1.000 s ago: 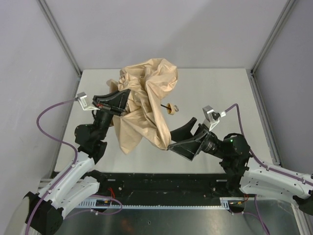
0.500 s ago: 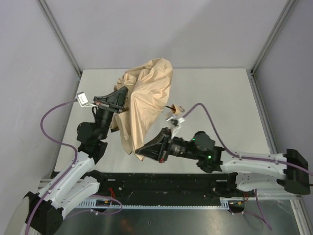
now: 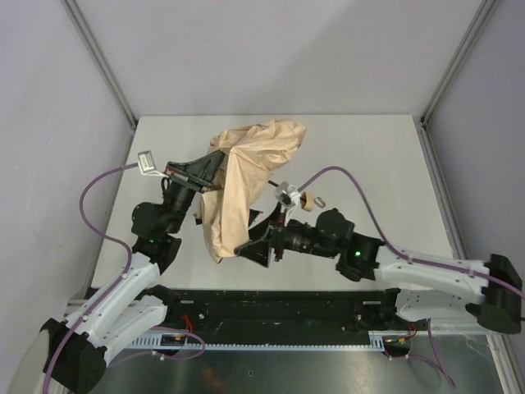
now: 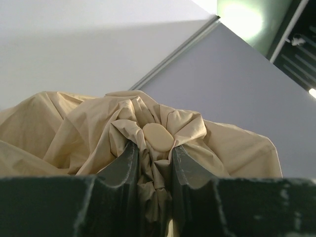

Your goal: Put away the umbrella

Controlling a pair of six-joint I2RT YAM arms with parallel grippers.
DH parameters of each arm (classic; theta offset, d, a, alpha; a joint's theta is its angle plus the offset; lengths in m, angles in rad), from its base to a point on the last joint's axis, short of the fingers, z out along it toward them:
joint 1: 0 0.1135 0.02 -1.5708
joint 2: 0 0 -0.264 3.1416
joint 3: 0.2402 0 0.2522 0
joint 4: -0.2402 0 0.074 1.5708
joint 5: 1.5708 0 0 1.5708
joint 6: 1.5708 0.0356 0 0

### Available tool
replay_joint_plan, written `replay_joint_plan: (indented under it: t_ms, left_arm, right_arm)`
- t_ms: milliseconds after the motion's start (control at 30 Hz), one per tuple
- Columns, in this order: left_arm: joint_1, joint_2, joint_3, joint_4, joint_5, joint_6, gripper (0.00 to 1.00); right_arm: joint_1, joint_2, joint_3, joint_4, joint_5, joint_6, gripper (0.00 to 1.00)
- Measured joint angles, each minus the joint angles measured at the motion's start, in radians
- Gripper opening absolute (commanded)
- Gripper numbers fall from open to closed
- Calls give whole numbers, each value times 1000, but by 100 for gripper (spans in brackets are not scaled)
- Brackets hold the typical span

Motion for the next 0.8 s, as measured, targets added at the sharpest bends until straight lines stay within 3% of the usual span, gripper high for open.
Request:
replay_joint_plan:
  t_ms: [100,200,333,533,633,800]
  left_arm:
    - [0,3,-2,31,52,18,0]
    - [1,4,-2,58,102,48,0]
    - [6,2,-3,90,172,99,0]
    - [17,-31,-31,137,282,169,0]
    - [19,-53,-43,155,347,204,0]
    - [19,-119,-85,174,429,256,0]
  right_arm:
    - [3,-121,3,-121,37,-33,84]
    - [3,-263,10,-261,101,-69,90]
    - [-17,-415,19,-432,182,-104,94]
    - [-175,-551,19,-635,250,-105,96]
    - [-264,-567,19,-667,217,-64,98]
    - [-421,-543,20,-595,18,71,98]
